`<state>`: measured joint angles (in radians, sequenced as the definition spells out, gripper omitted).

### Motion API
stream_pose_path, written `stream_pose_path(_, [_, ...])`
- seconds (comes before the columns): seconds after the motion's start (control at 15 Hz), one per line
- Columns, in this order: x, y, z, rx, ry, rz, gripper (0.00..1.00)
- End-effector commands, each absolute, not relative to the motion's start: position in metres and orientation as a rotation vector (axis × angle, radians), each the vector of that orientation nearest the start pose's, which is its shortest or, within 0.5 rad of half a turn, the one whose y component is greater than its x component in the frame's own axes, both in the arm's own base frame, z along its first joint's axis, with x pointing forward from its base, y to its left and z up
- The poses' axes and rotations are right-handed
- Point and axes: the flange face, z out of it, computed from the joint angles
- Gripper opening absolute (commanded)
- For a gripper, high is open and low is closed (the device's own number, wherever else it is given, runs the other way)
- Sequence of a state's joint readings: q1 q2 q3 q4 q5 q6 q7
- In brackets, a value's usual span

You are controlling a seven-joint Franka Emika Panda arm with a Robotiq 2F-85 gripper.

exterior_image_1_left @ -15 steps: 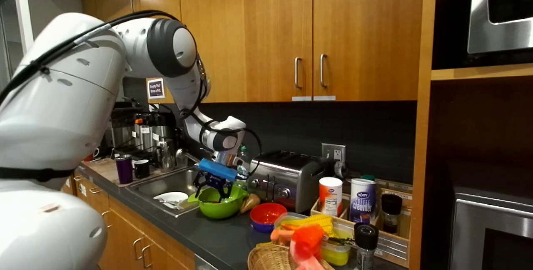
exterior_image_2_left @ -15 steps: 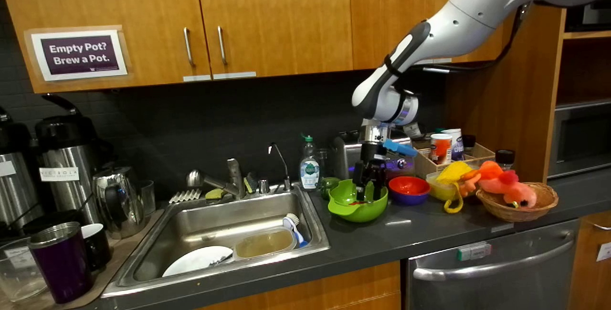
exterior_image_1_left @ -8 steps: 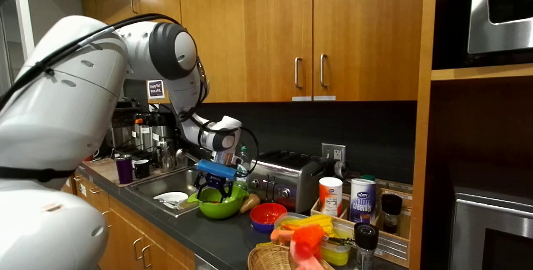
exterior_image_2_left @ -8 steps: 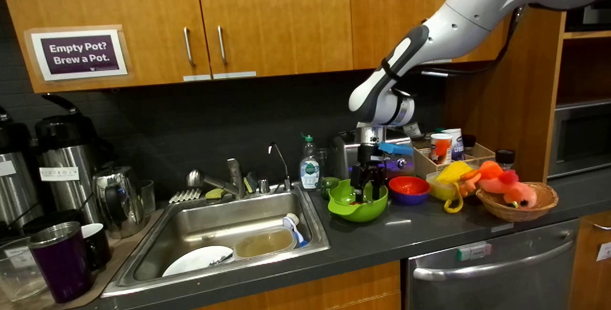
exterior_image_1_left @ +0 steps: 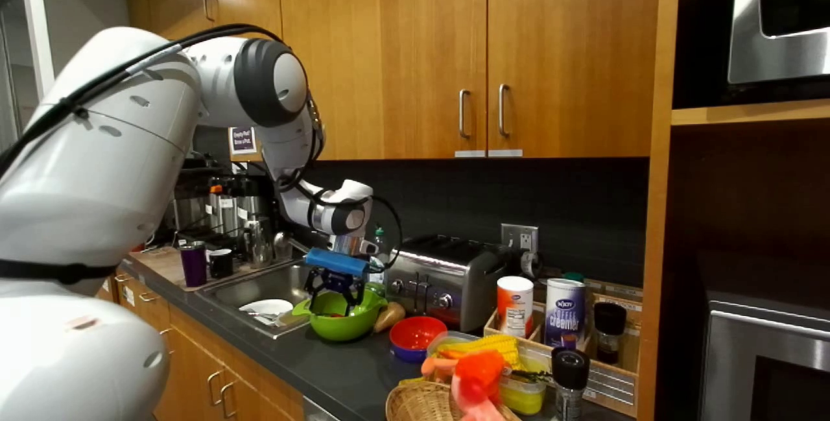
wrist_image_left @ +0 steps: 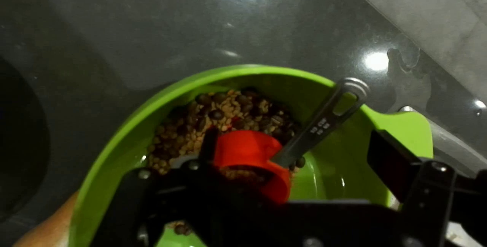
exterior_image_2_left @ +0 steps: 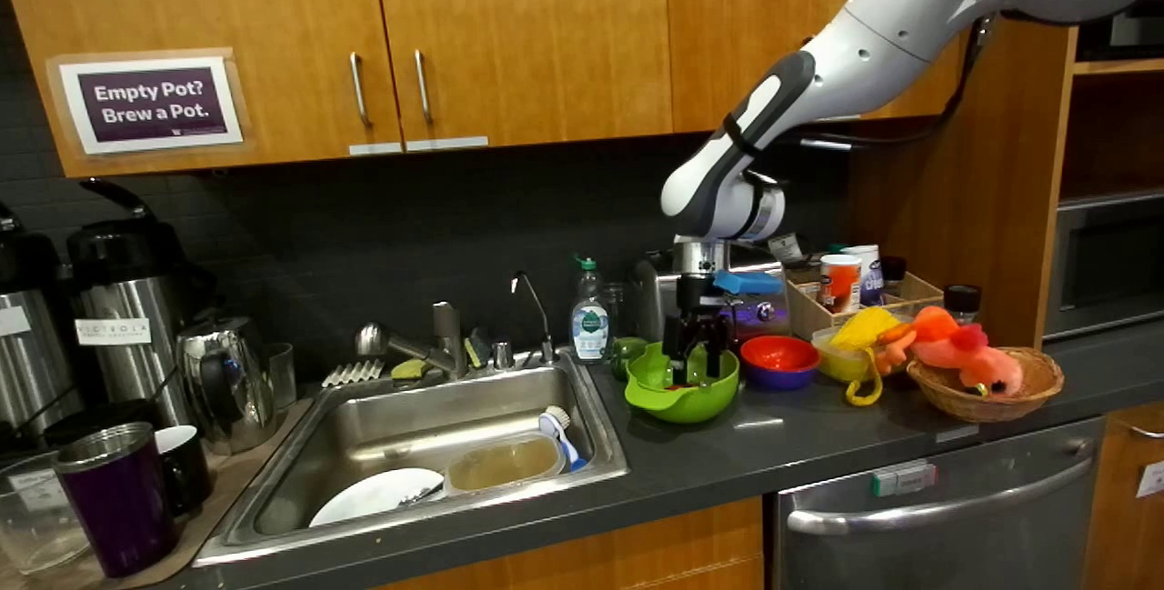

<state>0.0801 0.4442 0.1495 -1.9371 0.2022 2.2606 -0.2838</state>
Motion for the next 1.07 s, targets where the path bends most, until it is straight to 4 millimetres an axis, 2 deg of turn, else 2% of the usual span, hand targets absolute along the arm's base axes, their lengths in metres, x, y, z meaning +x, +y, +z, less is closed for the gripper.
stream_pose_path(0.0, [0.596, 0.146, 0.253, -2.93, -0.484, 0.142, 1.0])
stream_pose_path(0.67, [0.59, 0.159, 0.253, -3.011, -0.39, 0.182, 1.0])
stream_pose_path(1.0, [0.589, 0.159, 0.252, -3.024, -0.36, 0.191, 1.0])
